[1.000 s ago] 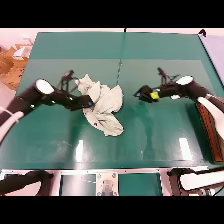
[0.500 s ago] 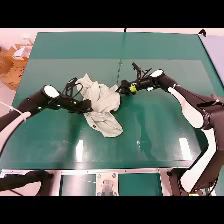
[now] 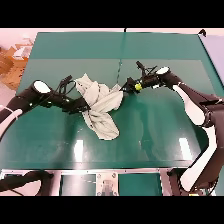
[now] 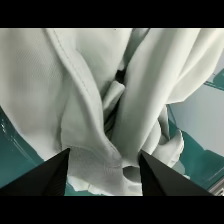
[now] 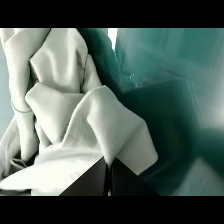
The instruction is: Fold the shirts.
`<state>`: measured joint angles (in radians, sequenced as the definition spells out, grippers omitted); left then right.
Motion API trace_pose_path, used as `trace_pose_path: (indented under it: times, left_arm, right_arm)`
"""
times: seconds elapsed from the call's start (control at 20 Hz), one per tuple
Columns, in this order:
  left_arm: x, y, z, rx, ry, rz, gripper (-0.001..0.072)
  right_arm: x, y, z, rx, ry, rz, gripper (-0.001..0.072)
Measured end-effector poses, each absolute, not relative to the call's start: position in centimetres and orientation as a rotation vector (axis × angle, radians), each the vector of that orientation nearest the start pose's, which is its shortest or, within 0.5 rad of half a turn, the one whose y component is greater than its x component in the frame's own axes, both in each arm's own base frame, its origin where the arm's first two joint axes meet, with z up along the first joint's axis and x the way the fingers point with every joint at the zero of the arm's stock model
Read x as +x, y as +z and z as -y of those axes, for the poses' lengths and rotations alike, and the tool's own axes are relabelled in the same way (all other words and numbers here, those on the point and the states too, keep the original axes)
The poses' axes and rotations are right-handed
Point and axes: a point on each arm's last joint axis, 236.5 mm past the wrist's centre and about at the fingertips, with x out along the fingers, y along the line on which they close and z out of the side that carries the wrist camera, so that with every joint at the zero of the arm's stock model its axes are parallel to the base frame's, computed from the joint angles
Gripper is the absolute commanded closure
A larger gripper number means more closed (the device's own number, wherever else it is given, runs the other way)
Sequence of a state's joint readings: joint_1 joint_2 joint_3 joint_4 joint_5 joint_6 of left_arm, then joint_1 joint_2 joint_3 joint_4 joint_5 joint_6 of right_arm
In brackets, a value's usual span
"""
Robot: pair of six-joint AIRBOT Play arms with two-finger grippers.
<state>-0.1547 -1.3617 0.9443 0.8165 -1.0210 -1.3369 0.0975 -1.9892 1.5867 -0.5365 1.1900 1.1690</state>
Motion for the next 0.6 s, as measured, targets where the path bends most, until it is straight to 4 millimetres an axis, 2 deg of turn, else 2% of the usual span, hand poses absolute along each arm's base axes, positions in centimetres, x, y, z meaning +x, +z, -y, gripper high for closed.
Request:
trace_pose_path:
  times: [0.05,0.1,0.15,0.25,0.3,0.6]
  left_arm:
    - [34.4,-3.7,19.2,-0.488,-0.515,-1.348,0.0228]
    - [34.5,-3.9,19.1,-0.491,-0.508,-1.347,0.0438]
    - [34.4,-4.2,19.0,-0.493,-0.502,-1.351,0.0590]
    - [34.2,-5.0,18.8,-0.493,-0.490,-1.362,0.0618]
    - [34.0,-5.3,18.7,-0.484,-0.487,-1.372,0.0685]
    - [33.6,-6.1,18.2,-0.448,-0.489,-1.387,0.0686]
  right_arm:
    - [47.8,-6.4,-23.5,0.674,0.771,-1.325,0.0696]
    - [47.7,-6.4,-23.5,0.674,0.772,-1.329,0.0696]
    - [47.6,-6.4,-23.5,0.674,0.776,-1.333,0.0696]
    - [47.5,-6.4,-23.2,0.678,0.778,-1.339,0.0696]
    - [47.5,-6.4,-23.0,0.680,0.775,-1.339,0.0696]
    - [47.9,-6.2,-20.6,0.725,0.746,-1.351,0.0696]
